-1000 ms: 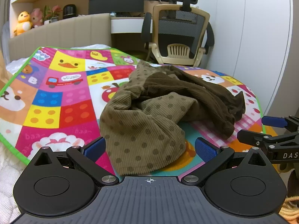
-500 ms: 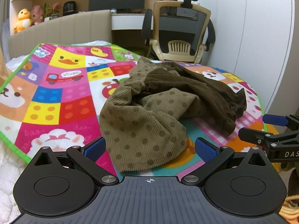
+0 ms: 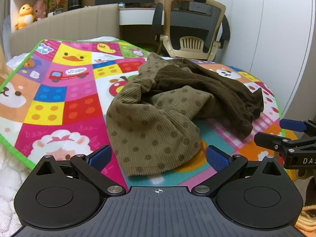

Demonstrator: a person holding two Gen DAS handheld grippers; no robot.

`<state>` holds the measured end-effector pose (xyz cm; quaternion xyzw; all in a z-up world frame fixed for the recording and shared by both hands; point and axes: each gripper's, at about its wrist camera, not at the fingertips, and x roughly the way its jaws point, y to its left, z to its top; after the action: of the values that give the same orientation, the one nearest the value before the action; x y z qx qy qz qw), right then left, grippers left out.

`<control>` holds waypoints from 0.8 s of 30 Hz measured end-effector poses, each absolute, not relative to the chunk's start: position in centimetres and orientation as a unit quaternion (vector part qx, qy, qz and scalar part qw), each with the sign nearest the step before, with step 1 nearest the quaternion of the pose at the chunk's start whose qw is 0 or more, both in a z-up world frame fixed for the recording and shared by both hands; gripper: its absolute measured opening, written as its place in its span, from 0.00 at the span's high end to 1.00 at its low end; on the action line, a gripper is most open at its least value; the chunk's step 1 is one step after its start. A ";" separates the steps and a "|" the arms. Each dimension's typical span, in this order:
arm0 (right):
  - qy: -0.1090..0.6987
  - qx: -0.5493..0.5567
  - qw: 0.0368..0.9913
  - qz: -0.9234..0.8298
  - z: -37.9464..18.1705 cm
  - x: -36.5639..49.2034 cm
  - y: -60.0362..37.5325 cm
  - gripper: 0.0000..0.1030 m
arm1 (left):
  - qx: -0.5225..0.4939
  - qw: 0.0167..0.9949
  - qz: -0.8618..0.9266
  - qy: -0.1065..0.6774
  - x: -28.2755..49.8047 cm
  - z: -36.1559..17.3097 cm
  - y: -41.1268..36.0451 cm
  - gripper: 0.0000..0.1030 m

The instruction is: Fold clothes

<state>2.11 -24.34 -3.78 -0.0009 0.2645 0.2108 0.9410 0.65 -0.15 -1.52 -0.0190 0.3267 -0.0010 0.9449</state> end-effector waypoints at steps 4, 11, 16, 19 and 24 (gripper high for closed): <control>0.266 -0.001 0.941 0.211 -3.8 2.1 -24.3 0.00 | -0.020 0.944 0.000 0.329 0.7 -1.5 -0.1 0.00; 0.267 0.000 0.940 0.212 -3.8 2.2 -24.3 0.00 | -0.021 0.943 0.001 0.332 0.9 -1.5 0.0 0.00; 0.268 0.001 0.940 0.213 -3.9 2.3 -24.3 0.00 | -0.021 0.943 0.001 0.333 0.9 -1.6 0.0 0.00; 0.268 0.002 0.940 0.213 -4.0 2.3 -24.3 0.00 | -0.021 0.942 0.001 0.334 1.0 -1.6 0.0 0.00; 0.268 0.003 0.940 0.213 -4.0 2.3 -24.3 0.00 | -0.020 0.942 0.001 0.334 1.0 -1.6 0.0 0.00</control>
<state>2.33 -24.33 -4.02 0.0031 0.2679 0.2133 0.9395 0.98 -0.01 -1.57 -0.0202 0.3343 0.0011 0.9423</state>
